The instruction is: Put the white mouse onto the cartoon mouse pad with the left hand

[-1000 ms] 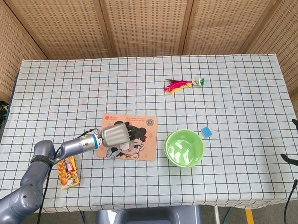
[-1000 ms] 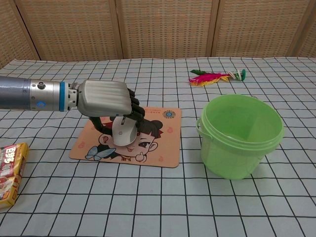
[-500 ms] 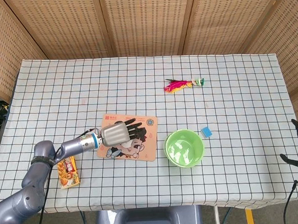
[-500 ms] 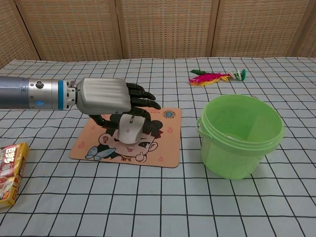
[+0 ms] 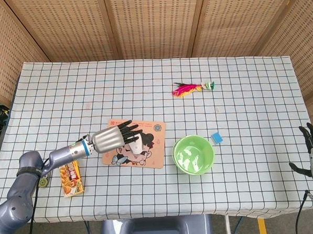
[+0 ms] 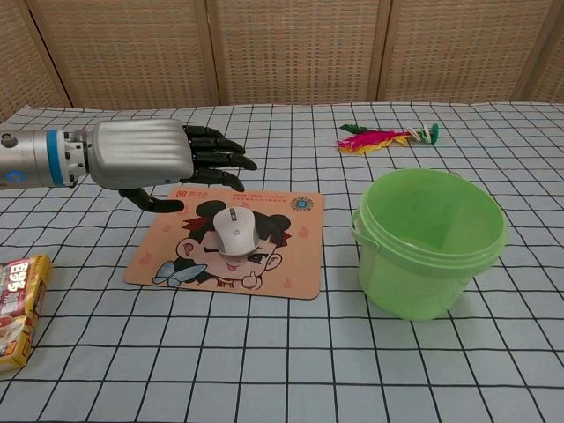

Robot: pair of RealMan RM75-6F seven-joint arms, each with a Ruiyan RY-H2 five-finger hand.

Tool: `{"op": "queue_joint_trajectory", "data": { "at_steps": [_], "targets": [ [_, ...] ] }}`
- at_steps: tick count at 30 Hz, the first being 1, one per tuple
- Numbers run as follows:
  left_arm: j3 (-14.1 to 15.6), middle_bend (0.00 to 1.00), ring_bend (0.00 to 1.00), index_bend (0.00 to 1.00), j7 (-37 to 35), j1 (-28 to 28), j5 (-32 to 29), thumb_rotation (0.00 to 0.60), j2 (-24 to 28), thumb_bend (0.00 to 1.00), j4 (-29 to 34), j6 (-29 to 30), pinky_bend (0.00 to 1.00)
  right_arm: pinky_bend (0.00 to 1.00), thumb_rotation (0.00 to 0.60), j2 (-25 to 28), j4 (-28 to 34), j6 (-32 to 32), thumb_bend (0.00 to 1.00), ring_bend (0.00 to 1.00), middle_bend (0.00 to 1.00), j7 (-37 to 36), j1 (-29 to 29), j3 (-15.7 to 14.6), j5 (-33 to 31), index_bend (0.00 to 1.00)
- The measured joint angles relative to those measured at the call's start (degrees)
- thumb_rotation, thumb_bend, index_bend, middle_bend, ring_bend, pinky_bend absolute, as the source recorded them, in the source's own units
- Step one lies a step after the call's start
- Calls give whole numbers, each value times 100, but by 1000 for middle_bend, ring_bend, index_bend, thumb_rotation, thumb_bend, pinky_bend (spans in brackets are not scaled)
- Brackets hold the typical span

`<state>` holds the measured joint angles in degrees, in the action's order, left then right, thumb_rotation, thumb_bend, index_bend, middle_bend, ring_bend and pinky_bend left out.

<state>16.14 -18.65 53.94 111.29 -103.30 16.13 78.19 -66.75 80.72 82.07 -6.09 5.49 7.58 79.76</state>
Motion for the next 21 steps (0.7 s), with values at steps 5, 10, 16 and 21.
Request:
{"op": "queue_joint_trajectory", "data": {
  "at_steps": [5, 10, 16, 21],
  "targets": [
    [-232, 0, 0, 145, 246, -372, -324, 600, 286, 391, 660, 319, 94, 0, 600, 8, 33, -6, 99, 0, 0, 20, 0, -44, 61, 102],
    [-432, 0, 0, 145, 807, -813, -665, 600, 704, 256, 1831, 528, 61, 0, 600, 7, 83, -18, 98, 0, 0, 74, 17, -112, 183, 99],
    [-573, 0, 0, 56, 1834, -1506, -1164, 600, 1346, 192, 3886, 768, 0, 0, 600, -3, 156, 14, 98, 0, 0, 234, 35, -196, 351, 93],
    [-614, 0, 0, 19, 2667, -2339, -1779, 600, 1844, 180, 5739, 1061, 0, 0, 600, -13, 232, 19, 99, 0, 0, 346, 46, -269, 459, 88]
  ]
}}
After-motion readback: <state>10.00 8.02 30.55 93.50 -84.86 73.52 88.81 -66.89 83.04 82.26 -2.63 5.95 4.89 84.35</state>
